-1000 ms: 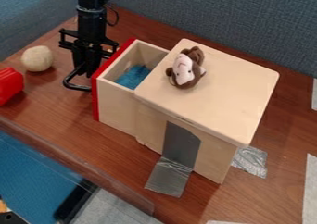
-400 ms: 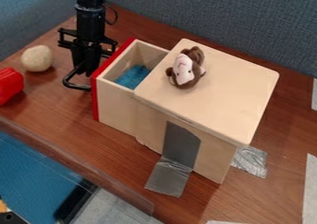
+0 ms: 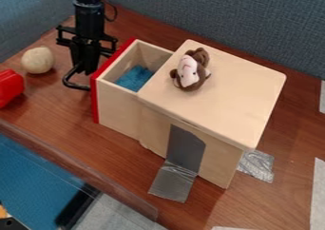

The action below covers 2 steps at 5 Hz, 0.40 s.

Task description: Abriu a gaveta

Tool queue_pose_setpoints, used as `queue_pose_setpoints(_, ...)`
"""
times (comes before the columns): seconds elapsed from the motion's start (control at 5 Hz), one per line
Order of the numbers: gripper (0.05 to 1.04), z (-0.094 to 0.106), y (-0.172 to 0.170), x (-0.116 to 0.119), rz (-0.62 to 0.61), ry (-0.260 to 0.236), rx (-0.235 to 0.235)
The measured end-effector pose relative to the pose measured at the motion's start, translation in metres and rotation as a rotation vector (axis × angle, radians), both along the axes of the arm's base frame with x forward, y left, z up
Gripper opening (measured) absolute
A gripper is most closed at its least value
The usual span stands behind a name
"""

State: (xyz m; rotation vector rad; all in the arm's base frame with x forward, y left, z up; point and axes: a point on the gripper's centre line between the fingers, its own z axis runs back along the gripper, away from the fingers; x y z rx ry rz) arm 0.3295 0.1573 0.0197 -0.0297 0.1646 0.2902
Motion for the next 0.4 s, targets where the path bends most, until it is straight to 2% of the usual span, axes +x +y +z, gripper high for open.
queue_pose_setpoints(0.2, 0.217, 0.0016, 0.0022, 0.0005, 0.006, -0.004, -0.001)
queue_pose_setpoints(0.4, 0.463, 0.0074, 0.0116, 0.0029, 0.036, -0.033, 0.006)
